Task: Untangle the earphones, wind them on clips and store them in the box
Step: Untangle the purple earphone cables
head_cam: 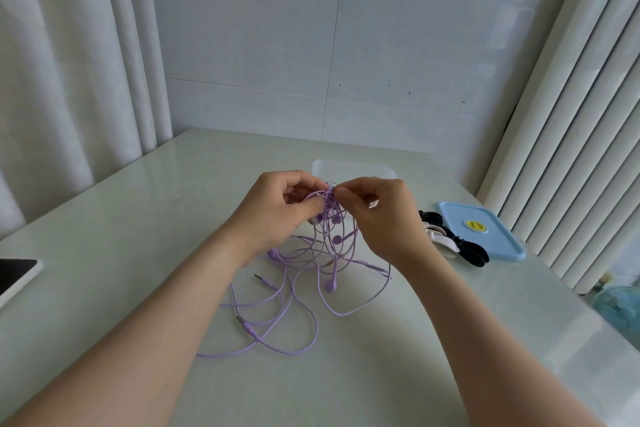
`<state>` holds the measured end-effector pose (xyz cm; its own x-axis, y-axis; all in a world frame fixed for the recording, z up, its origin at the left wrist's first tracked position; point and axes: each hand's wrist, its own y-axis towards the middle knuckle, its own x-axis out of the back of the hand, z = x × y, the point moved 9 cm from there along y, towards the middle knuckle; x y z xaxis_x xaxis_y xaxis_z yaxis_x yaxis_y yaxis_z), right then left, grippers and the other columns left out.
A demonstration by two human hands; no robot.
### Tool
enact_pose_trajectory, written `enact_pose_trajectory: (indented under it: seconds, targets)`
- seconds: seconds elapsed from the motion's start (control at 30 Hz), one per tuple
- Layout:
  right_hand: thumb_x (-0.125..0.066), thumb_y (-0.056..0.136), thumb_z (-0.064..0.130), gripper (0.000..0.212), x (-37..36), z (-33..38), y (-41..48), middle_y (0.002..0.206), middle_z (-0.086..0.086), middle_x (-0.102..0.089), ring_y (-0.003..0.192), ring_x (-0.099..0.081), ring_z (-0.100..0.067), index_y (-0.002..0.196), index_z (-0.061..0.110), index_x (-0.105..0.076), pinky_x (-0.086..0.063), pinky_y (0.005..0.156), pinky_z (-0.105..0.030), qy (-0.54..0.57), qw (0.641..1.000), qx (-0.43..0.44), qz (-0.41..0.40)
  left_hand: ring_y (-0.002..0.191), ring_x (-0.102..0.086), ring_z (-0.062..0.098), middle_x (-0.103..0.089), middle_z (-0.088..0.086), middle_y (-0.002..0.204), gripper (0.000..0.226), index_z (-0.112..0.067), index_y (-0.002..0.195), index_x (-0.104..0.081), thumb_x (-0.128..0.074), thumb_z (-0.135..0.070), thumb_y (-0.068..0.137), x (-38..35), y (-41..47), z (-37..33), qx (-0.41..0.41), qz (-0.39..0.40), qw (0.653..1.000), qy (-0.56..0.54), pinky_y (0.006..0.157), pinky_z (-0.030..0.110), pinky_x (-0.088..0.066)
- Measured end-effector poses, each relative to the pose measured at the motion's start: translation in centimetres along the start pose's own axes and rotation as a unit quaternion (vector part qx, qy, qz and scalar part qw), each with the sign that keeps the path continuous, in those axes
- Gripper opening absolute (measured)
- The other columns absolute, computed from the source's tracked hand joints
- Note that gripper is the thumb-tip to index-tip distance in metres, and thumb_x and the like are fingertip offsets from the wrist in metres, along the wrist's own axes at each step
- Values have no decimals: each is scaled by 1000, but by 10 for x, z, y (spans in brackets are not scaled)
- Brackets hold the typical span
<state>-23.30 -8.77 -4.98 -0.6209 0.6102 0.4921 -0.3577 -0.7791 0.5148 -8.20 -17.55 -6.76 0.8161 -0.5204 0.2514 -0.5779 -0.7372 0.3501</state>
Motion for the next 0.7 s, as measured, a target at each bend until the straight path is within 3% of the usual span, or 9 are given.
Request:
enact_pose_trajectory:
  seconds: [0.13, 0.27, 0.4, 0.57, 0.63, 0.7]
  targets:
    - [-75, 96, 21, 10, 3, 4, -1, 77, 5, -78, 73, -65, -31, 94, 23, -84, -51, 66, -38, 25, 1000, 14, -10, 87, -74, 15, -80, 5, 96, 17, -23, 107, -80, -68, -14, 100, 2, 2, 0, -7, -3, 1000, -6, 90, 30, -58]
    - [-75, 96, 23, 9, 3, 11, -3, 79, 8, -79, 70, -68, -10, 96, 23, -85, -51, 65, -22, 37, 999, 25, 4, 97, -77, 21, -81, 2, 97, 24, -19, 111, -78, -56, -10, 107, 1, 3, 0, -7, -1, 1000, -19, 92, 30, -55]
    - [-77, 92, 49, 27, 7, 12, -8, 78, 7, -79, 79, -75, -11, 87, 24, -85, -55, 73, -26, 89, 996, -27, -1, 98, -76, 14, -81, 0, 97, 23, -14, 111, -76, -55, -8, 107, -3, 1, -7, -40, -3, 999, -3, 80, 19, -54]
    - [-85, 87, 30, 11, 6, 1, -9, 80, 0, -80, 83, -77, -18, 86, 20, -84, -60, 78, -33, 153, 983, -100, -5, 91, -73, 7, -78, -6, 93, 23, -18, 104, -79, -57, -10, 106, -1, 1, -9, -66, -43, 996, 41, 76, 20, -55]
    - [-83, 88, 26, 8, 7, -7, -10, 77, -1, -79, 73, -71, -13, 82, 21, -83, -55, 69, -29, 138, 982, -129, -25, 91, -72, 8, -78, -3, 95, 25, -15, 100, -74, -52, -11, 108, 11, 3, -5, -41, -105, 993, -24, 80, 25, -55]
    - [-79, 87, 24, 12, 10, -17, -10, 67, -1, -74, 58, -58, -10, 76, 20, -81, -47, 60, -27, 87, 982, -160, -40, 99, -76, 21, -79, 9, 100, 26, -11, 100, -63, -41, -11, 112, 19, 4, 4, 15, -144, 963, -227, 90, 35, -58]
